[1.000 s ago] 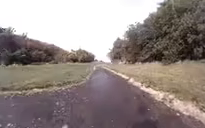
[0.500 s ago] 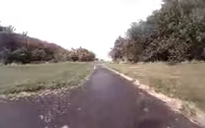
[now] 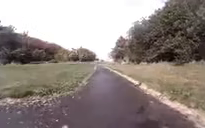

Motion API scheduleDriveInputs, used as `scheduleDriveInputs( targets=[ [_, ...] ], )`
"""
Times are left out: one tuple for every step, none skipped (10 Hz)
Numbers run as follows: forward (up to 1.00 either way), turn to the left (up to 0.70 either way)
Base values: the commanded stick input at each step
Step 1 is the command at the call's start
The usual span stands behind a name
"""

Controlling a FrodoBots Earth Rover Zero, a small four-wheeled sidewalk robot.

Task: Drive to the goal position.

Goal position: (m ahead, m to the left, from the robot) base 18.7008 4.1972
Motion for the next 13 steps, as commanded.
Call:
scheduleDriveInputs(
  targets=[
    [1.0,0.0],
    [1.0,0.0],
    [1.0,0.0],
    [1.0,0.0],
    [1.0,0.0],
    [1.0,0.0],
    [1.0,0.0],
    [1.0,0.0],
    [1.0,0.0],
    [1.0,0.0],
    [1.0,0.0],
    [1.0,0.0],
    [1.0,0.0]
  ],
)
